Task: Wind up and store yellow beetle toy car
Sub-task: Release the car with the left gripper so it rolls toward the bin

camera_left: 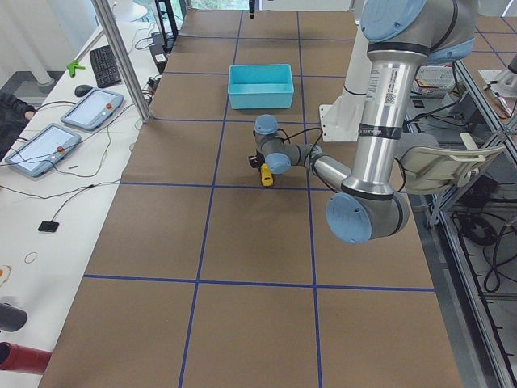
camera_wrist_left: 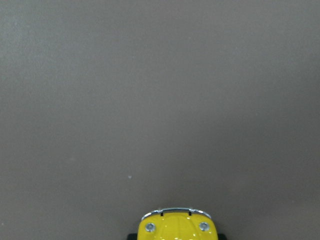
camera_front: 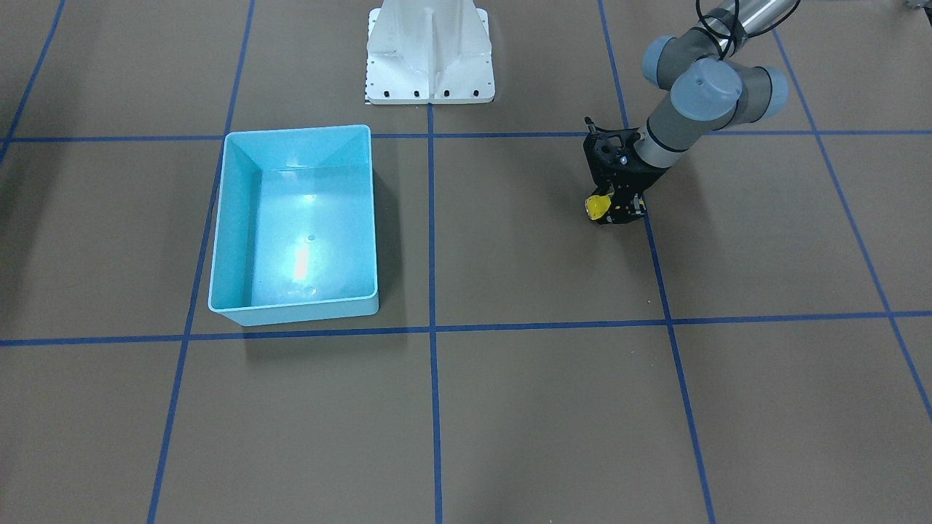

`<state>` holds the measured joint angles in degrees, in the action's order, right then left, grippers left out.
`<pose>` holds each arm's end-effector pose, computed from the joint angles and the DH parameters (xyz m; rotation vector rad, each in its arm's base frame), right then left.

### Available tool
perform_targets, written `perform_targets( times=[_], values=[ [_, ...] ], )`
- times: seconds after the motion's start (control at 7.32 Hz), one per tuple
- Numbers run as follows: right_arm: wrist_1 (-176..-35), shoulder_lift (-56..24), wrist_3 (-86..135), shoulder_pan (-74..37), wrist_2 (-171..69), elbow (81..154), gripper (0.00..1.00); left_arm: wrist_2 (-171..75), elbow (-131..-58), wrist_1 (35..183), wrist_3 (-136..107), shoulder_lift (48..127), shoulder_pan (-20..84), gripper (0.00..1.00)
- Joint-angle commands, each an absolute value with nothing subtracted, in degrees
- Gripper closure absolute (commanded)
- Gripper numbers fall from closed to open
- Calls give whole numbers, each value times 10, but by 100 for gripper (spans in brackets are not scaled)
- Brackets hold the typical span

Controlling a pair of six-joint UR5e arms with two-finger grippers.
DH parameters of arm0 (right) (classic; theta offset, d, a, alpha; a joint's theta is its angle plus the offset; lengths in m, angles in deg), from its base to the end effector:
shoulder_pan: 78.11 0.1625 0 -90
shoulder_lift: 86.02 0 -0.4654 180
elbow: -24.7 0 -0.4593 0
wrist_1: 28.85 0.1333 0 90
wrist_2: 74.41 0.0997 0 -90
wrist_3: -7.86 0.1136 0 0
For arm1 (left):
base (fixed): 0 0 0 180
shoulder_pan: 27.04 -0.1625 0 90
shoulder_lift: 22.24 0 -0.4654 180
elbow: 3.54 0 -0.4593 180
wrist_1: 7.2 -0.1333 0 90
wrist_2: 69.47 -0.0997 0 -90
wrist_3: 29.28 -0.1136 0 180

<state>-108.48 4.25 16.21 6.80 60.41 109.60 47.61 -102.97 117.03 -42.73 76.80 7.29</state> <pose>0.0032 -0.5639 0.7425 -0.0093 -0.7860 0.0198 0.4905 -0.4337 0.4586 0.7404 0.7950 1.3127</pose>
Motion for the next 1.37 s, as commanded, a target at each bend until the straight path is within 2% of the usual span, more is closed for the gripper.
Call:
perform_targets(
  times=[0.0, 0.55, 0.68, 0.82, 1.23],
  values=[
    [-1085, 42, 162, 68, 604, 1096, 0, 477, -1029, 1195, -427, 747, 73, 62],
    [-1085, 42, 162, 68, 604, 1096, 0, 489, -1029, 1237, -427, 713, 87, 62],
    [-1085, 42, 162, 68, 605, 1096, 0, 490, -1029, 1239, -427, 710, 90, 41],
    [-1085, 42, 162, 68, 604, 1096, 0, 489, -1029, 1239, -423, 710, 93, 1],
    [-1085, 42, 162, 68, 610, 1096, 0, 493, -1029, 1240, -426, 709, 104, 0]
  ],
)
